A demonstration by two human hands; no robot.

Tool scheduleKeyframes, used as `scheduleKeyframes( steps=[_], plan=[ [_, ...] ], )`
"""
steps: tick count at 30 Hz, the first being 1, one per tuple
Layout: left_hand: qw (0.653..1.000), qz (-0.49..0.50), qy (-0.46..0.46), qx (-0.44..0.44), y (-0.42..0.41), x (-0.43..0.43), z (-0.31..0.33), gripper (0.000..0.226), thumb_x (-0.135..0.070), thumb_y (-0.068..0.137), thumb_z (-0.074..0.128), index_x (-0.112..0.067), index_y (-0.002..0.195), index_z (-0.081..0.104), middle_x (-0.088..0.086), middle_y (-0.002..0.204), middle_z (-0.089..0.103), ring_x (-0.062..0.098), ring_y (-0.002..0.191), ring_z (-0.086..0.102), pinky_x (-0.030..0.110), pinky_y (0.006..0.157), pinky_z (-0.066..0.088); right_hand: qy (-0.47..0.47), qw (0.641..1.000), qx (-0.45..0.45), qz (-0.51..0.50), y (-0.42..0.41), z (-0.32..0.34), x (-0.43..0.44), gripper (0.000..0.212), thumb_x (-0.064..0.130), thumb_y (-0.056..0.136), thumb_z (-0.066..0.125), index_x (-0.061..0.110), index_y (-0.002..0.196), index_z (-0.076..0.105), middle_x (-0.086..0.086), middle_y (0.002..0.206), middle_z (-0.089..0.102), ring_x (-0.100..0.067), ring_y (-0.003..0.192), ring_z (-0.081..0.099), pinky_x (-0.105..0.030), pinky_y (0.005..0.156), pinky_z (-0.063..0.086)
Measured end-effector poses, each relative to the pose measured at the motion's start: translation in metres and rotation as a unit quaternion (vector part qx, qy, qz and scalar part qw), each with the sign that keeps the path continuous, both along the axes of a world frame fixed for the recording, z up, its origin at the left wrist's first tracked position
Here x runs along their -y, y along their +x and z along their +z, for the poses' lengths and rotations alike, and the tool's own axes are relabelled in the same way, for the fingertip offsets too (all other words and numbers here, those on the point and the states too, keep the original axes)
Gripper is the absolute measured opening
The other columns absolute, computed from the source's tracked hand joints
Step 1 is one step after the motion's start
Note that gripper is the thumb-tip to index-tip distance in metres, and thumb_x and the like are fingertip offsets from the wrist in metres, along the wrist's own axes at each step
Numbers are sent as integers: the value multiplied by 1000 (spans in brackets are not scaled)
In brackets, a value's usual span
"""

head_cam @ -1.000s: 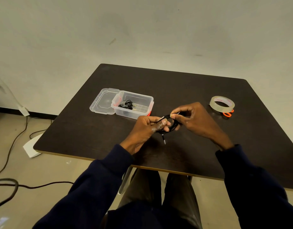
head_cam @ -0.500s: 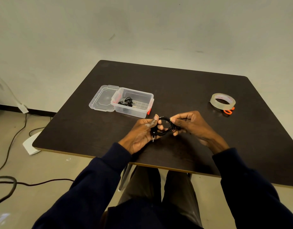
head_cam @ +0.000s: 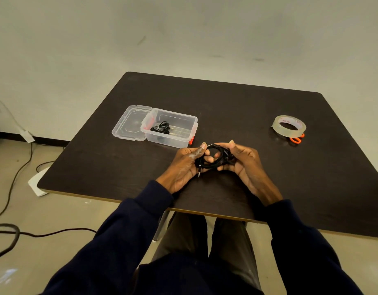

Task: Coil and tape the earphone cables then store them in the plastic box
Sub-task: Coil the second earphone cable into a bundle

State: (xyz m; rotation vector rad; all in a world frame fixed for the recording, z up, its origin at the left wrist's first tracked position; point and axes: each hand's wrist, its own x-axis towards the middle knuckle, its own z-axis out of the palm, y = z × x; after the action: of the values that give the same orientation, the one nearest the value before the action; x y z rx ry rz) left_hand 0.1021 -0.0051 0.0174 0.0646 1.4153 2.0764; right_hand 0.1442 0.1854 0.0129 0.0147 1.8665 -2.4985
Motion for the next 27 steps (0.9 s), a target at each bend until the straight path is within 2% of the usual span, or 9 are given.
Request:
scheduleKeyframes(
  steps=[2,5,11,14,22,27],
  plan=[
    [1000,0,0,-4,-2,-1,-1,29,-28,106,54,-11,87,67,4,73,70,13,73,71,34,79,62,11,1000,-12,-1,-1,0,-1,46,43,89,72,7,118,75,-18,101,75,-27,88,72,-34,68,62],
    [1000,-1,-2,-19,-1,-2,-4,29,-26,106,54,-8,87,67,4,71,70,12,69,70,35,81,63,48,998,-42,-6,1,-5,0,40,34,89,77,9,120,74,-15,100,74,-25,89,71,-31,70,62],
    [1000,-7,16,-16,-2,0,-5,29,-27,107,53,-8,88,66,5,73,71,13,75,73,37,84,62,74,995,-52,-41,0,-9,4,17,21,90,75,17,106,80,-12,90,76,-23,79,73,-29,63,61],
    [1000,-11,26,-7,-2,0,-6,28,-26,107,53,-7,91,67,6,76,72,14,78,74,36,82,62,72,995,-51,-44,0,-10,4,15,16,92,72,18,104,80,-12,88,76,-23,77,72,-28,62,60],
    [999,-23,34,7,-1,1,-8,29,-25,104,55,-5,94,73,9,82,74,16,82,74,34,81,62,83,993,-59,-64,1,-10,5,15,23,88,75,17,101,82,-13,89,77,-25,74,71,-29,57,59],
    [998,-56,14,10,-9,7,-7,33,-28,93,67,1,107,76,12,89,75,20,92,73,38,90,61,108,989,-67,-71,2,-13,2,16,24,88,75,17,101,82,-15,95,78,-25,74,71,-29,55,56]
  ],
)
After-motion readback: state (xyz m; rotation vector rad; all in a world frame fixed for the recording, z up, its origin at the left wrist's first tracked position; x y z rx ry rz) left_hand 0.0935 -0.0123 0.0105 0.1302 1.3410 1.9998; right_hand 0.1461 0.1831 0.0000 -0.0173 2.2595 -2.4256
